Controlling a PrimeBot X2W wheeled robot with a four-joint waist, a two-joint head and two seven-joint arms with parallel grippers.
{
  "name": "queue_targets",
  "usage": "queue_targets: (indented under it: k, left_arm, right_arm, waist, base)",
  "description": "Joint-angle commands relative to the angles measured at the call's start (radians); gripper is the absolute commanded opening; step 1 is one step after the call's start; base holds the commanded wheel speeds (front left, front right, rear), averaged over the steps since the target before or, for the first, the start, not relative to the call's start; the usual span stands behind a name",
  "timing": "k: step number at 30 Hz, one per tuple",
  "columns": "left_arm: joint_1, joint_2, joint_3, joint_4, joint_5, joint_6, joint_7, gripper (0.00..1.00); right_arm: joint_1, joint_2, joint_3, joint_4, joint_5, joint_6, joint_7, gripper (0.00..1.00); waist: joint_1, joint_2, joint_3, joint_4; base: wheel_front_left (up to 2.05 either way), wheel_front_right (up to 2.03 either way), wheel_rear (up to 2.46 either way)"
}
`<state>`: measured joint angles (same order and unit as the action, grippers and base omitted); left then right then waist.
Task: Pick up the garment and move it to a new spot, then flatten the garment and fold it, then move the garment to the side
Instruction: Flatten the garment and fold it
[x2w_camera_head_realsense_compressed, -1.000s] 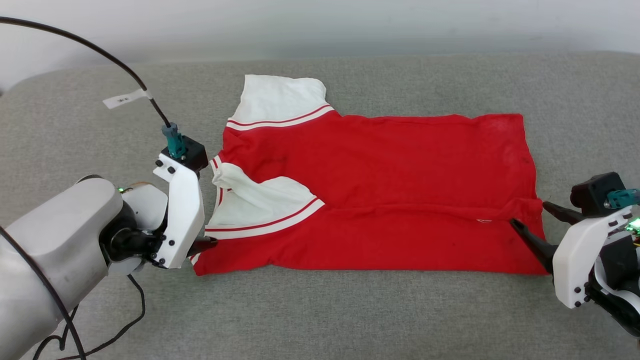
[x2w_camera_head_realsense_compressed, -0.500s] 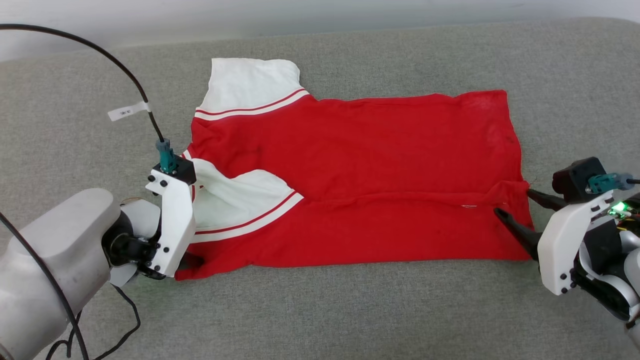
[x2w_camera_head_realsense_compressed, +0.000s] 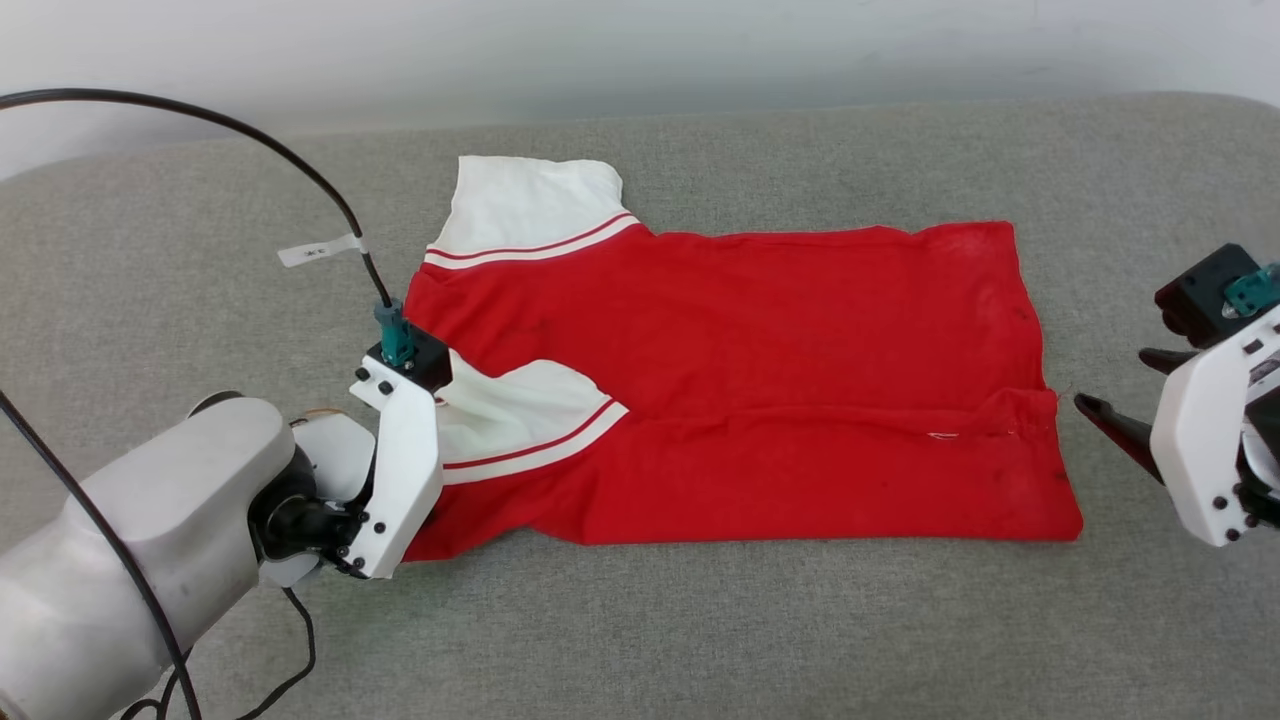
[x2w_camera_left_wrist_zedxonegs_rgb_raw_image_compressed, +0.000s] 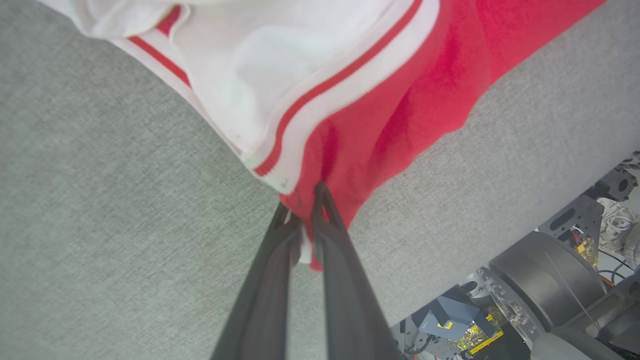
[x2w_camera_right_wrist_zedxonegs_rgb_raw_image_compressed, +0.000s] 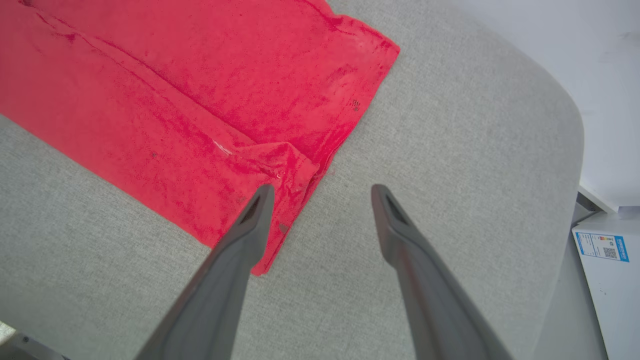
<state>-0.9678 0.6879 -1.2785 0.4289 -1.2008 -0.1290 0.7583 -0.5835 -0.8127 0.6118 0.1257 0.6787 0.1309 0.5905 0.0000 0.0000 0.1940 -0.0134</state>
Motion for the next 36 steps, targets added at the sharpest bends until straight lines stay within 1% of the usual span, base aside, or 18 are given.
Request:
queue_targets:
  k: [1, 6, 9, 12, 15, 21, 27, 31, 33, 36]
  left_arm:
    - [-0.006, 0.007, -0.001, -0.013, -0.002, 0.000, -0.007, 0.00]
    - [-0.027, 0.030, -0.001, -0.089, 0.023, 0.000, -0.018, 0.00]
    - [-0.051, 0.047, -0.001, -0.127, 0.034, 0.000, -0.023, 0.00]
    - [-0.067, 0.051, -0.002, -0.158, 0.037, 0.000, -0.032, 0.00]
    - [-0.085, 0.054, -0.002, -0.178, 0.043, 0.000, -0.039, 0.00]
    - [-0.099, 0.056, -0.002, -0.204, 0.054, 0.000, -0.046, 0.00]
    - [-0.096, 0.059, -0.002, -0.206, 0.053, 0.000, -0.056, 0.00]
    - [-0.081, 0.069, -0.002, -0.201, 0.048, 0.000, -0.063, 0.00]
    - [-0.069, 0.074, -0.002, -0.195, 0.044, 0.000, -0.067, 0.00]
    - [-0.051, 0.080, -0.002, -0.184, 0.034, 0.000, -0.080, 0.00]
  right_arm:
    - [-0.024, -0.017, 0.015, -0.007, 0.025, 0.000, 0.040, 1.00]
    - [-0.078, -0.077, 0.067, -0.010, 0.108, -0.001, 0.227, 1.00]
    - [-0.088, -0.079, 0.076, 0.015, 0.147, 0.000, 0.306, 1.00]
    - [-0.075, -0.058, 0.071, 0.054, 0.170, 0.000, 0.344, 1.00]
    - [-0.052, -0.028, 0.059, 0.097, 0.178, 0.000, 0.352, 1.00]
    - [-0.015, 0.045, 0.041, 0.182, 0.165, 0.000, 0.325, 1.00]
    - [0.050, 0.129, 0.081, 0.236, 0.154, 0.000, 0.277, 1.00]
    - [0.055, 0.153, 0.095, 0.246, 0.159, 0.000, 0.237, 1.00]
    - [0.042, 0.147, 0.094, 0.244, 0.159, 0.000, 0.215, 0.00]
    - [0.029, 0.120, 0.079, 0.238, 0.169, 0.000, 0.184, 0.00]
  waist:
    - [0.0000, 0.0000, -0.006, 0.004]
    - [0.0000, 0.0000, 0.001, 0.014]
    - [0.0000, 0.0000, 0.017, 0.023]
    - [0.0000, 0.0000, 0.036, 0.034]
    - [0.0000, 0.0000, 0.059, 0.046]
    - [0.0000, 0.0000, 0.103, 0.061]
    - [0.0000, 0.0000, 0.132, 0.067]
    - [0.0000, 0.0000, 0.139, 0.063]
    - [0.0000, 0.0000, 0.134, 0.060]
    - [0.0000, 0.0000, 0.112, 0.056]
  base:
    - [0.00, 0.00, 0.00]
    - [0.00, 0.00, 0.00]
    - [0.00, 0.00, 0.00]
    - [0.00, 0.00, 0.00]
    - [0.00, 0.00, 0.00]
    - [0.00, 0.00, 0.00]
    - [0.00, 0.00, 0.00]
    - [0.00, 0.00, 0.00]
    - [0.00, 0.00, 0.00]
    - [0.00, 0.00, 0.00]
